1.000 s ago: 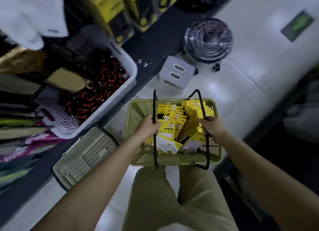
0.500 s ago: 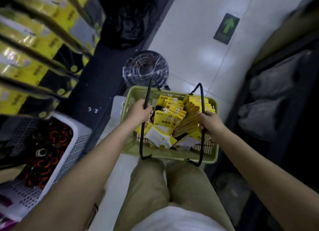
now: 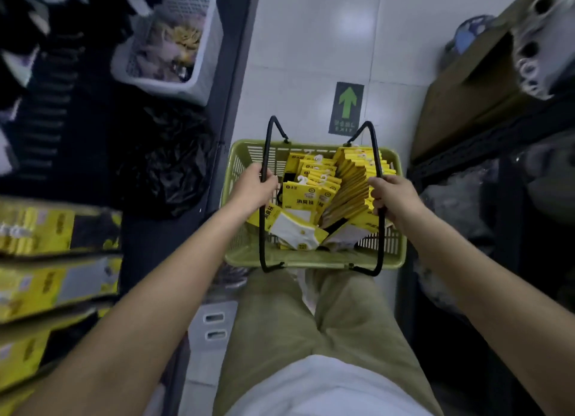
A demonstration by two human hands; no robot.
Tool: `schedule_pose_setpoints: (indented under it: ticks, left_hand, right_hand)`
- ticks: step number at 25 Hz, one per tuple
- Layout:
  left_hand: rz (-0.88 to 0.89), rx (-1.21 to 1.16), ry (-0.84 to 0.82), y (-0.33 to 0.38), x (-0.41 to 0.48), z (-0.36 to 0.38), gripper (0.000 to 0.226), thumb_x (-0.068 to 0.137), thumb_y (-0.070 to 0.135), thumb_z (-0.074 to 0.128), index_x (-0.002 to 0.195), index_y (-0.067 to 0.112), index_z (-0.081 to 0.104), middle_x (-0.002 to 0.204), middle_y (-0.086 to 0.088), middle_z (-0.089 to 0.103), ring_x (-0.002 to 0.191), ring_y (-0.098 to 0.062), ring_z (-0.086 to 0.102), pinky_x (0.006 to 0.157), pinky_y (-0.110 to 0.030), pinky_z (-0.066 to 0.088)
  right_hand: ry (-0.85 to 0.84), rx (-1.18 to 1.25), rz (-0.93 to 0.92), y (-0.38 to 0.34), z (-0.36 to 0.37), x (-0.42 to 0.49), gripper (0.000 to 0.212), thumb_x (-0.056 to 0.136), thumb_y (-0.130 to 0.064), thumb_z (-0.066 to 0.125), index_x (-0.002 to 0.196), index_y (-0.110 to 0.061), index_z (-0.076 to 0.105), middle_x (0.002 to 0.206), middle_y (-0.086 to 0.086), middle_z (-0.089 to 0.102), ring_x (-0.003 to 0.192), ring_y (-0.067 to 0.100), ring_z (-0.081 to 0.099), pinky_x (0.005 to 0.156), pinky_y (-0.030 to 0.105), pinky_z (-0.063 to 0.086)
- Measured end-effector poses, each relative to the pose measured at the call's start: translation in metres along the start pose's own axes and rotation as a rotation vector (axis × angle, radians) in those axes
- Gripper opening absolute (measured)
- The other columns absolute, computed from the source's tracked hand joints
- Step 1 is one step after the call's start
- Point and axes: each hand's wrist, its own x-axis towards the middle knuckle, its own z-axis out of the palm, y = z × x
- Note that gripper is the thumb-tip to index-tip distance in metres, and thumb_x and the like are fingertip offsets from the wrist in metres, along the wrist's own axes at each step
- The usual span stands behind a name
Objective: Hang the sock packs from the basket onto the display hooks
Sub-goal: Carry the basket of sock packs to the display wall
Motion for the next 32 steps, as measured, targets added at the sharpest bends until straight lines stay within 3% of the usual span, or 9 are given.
schedule_pose_setpoints:
  ticks: [3, 8, 13, 16, 19, 24, 28, 32]
  left_hand:
    - [0.043, 0.007, 0.006, 0.073, 0.089, -0.019, 0.007, 0.094, 0.021, 0.044, 0.091, 0.015, 0.046, 0.063, 0.002, 0.052, 0.046, -0.011, 0.053, 0.050, -0.026, 0.041]
    - [0.081, 0.048, 0.035, 0.204, 0.241, -0.049, 0.013, 0.095, 0.021, 0.043, 0.088, 0.013, 0.050, 0.064, 0.002, 0.051, 0.050, -0.010, 0.051, 0.048, -0.025, 0.038]
    - [0.103, 0.023, 0.039, 0.338, 0.380, -0.090, 0.014, 0.094, 0.019, 0.042, 0.087, 0.010, 0.051, 0.063, -0.001, 0.054, 0.050, -0.016, 0.053, 0.060, -0.030, 0.045]
    - [0.120, 0.012, 0.030, 0.401, 0.474, -0.121, 0.014, 0.093, 0.018, 0.042, 0.084, 0.010, 0.050, 0.062, -0.001, 0.054, 0.050, -0.015, 0.052, 0.054, -0.027, 0.039]
    - [0.166, 0.038, -0.010, 0.455, 0.570, -0.150, 0.014, 0.094, 0.017, 0.042, 0.083, 0.011, 0.048, 0.063, -0.001, 0.054, 0.051, -0.014, 0.051, 0.049, -0.025, 0.037]
    - [0.177, 0.067, -0.074, 0.554, 0.723, -0.214, 0.013, 0.096, 0.018, 0.042, 0.091, 0.010, 0.051, 0.066, -0.001, 0.057, 0.055, -0.015, 0.055, 0.059, -0.029, 0.045]
    - [0.163, 0.072, -0.079, 0.638, 0.843, -0.248, 0.012, 0.097, 0.018, 0.041, 0.092, 0.011, 0.049, 0.061, -0.001, 0.057, 0.049, -0.015, 0.055, 0.049, -0.025, 0.039]
    - [0.127, 0.118, -0.024, 0.727, 0.964, -0.269, 0.019, 0.097, 0.019, 0.040, 0.082, 0.011, 0.047, 0.063, -0.001, 0.057, 0.057, -0.020, 0.057, 0.060, -0.030, 0.043]
  right_hand:
    - [-0.009, 0.024, -0.038, -0.084, -0.017, 0.070, 0.006, 0.093, -0.015, 0.051, 0.089, -0.013, 0.055, 0.064, 0.000, 0.039, 0.052, 0.014, 0.036, 0.054, 0.032, 0.036]
    - [-0.016, 0.032, -0.045, -0.224, -0.050, 0.199, 0.015, 0.093, -0.012, 0.048, 0.079, -0.015, 0.049, 0.062, 0.003, 0.036, 0.049, 0.015, 0.035, 0.054, 0.031, 0.032]
    - [-0.003, 0.009, -0.040, -0.379, -0.079, 0.313, 0.016, 0.091, -0.009, 0.047, 0.076, -0.015, 0.048, 0.063, 0.004, 0.037, 0.049, 0.015, 0.036, 0.050, 0.029, 0.036]
    - [-0.002, -0.008, -0.057, -0.468, -0.082, 0.392, 0.014, 0.088, -0.008, 0.049, 0.075, -0.014, 0.048, 0.062, 0.003, 0.036, 0.049, 0.015, 0.035, 0.049, 0.028, 0.037]
    - [0.003, 0.012, -0.055, -0.547, -0.083, 0.469, 0.012, 0.090, -0.012, 0.052, 0.079, -0.014, 0.049, 0.062, 0.002, 0.036, 0.048, 0.014, 0.034, 0.047, 0.027, 0.036]
    - [0.042, 0.006, -0.051, -0.695, -0.078, 0.579, 0.010, 0.092, -0.014, 0.053, 0.082, -0.012, 0.051, 0.063, 0.002, 0.039, 0.050, 0.014, 0.037, 0.051, 0.029, 0.038]
    - [0.012, 0.005, -0.073, -0.809, -0.088, 0.674, 0.007, 0.093, -0.015, 0.052, 0.095, -0.009, 0.054, 0.065, 0.003, 0.040, 0.053, 0.015, 0.039, 0.053, 0.029, 0.041]
    - [-0.014, -0.036, -0.082, -0.919, -0.109, 0.785, 0.008, 0.093, -0.015, 0.052, 0.096, -0.007, 0.052, 0.066, 0.003, 0.040, 0.053, 0.016, 0.040, 0.053, 0.030, 0.041]
